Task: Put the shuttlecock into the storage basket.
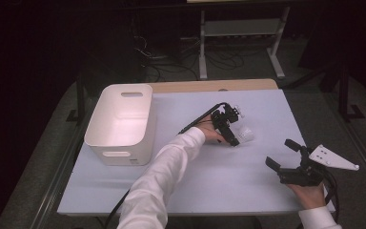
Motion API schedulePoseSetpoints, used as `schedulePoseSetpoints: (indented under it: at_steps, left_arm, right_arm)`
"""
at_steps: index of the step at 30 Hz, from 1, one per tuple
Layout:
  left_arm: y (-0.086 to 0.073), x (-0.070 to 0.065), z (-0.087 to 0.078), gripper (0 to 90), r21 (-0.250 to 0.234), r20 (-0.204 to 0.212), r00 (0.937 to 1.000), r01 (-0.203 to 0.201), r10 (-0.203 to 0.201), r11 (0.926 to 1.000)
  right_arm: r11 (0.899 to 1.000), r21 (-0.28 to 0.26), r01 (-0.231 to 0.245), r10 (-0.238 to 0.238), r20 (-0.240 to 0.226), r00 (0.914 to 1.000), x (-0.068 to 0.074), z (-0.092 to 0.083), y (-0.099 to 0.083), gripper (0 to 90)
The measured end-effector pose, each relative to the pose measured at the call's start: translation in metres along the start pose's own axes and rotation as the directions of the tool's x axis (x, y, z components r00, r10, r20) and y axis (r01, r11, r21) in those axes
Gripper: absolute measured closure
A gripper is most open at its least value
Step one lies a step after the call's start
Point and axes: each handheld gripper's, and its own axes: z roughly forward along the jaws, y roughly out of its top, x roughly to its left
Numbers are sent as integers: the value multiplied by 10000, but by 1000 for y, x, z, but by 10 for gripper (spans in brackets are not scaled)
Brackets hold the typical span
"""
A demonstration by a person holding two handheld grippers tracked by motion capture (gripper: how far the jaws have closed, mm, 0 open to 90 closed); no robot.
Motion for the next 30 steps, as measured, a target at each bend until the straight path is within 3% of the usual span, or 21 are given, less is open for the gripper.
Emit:
schedulePoseSetpoints:
  at_steps: [14,30]
  left_arm:
    - [0,0,8,62,261,296,9995,131,-138,9996]
    - [7,-6,13,244,317,610,9981,68,-88,9995]
  right_arm:
    - [10000,16,6,-6,-52,10000,-1,0,0,0]
    - [10000,69,-59,59,-134,9999,-1,0,-1,0]
